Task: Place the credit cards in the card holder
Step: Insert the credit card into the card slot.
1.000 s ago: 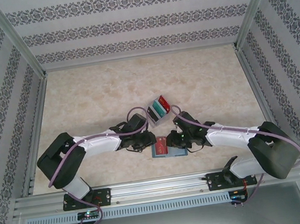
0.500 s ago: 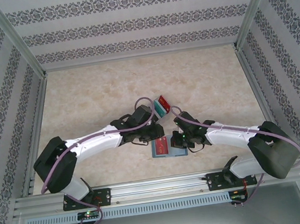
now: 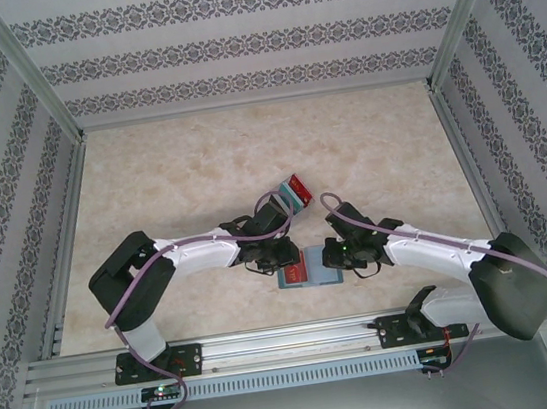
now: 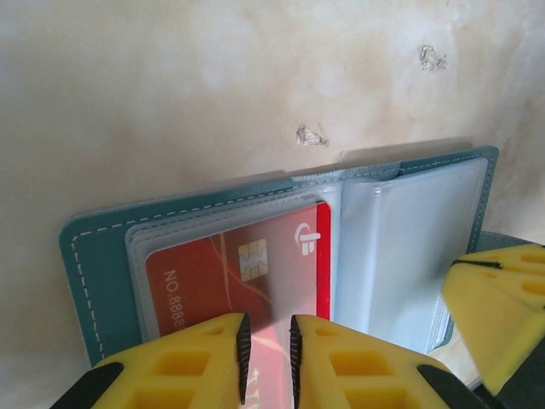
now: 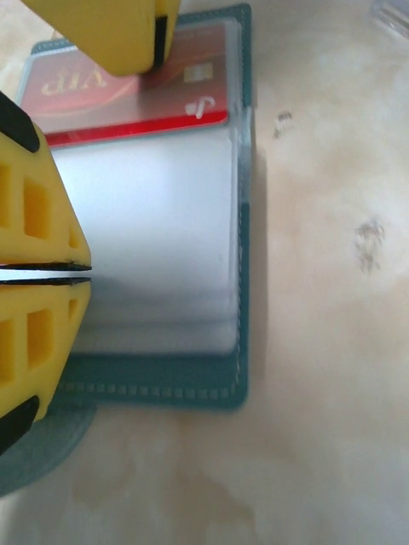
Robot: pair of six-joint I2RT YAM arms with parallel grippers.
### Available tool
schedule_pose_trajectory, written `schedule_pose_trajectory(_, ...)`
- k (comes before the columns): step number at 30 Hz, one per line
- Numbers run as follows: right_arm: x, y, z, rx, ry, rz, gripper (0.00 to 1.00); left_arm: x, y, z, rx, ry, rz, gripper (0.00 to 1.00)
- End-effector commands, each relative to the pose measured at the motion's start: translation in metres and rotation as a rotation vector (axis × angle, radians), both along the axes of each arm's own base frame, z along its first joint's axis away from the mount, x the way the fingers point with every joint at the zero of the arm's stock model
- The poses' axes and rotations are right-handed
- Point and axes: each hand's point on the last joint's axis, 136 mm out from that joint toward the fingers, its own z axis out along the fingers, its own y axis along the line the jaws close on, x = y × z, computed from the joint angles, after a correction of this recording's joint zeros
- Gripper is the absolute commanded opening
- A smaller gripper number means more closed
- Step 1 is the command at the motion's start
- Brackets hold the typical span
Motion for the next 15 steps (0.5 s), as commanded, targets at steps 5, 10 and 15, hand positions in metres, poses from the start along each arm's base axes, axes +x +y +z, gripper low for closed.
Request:
schedule_pose_trajectory(5, 0.012, 0.023, 0.043, 0.130, -0.129, 0.053, 0.08, -0.001, -0.003, 0.018, -0.032, -0.036, -0.003, 0.26)
schedule_pose_trajectory(10, 0.008, 0.050, 0.043, 0.225, -0.095, 0.088, 0.02, 0.011, 0.016, 0.037, 0.019, -0.143, 0.056, 0.26)
schedule_pose_trajectory(15, 0.004, 0.069, 0.036, 0.257, -0.046, 0.140, 0.01, 0.004, 0.036, 0.025, 0.063, -0.132, 0.108, 0.25)
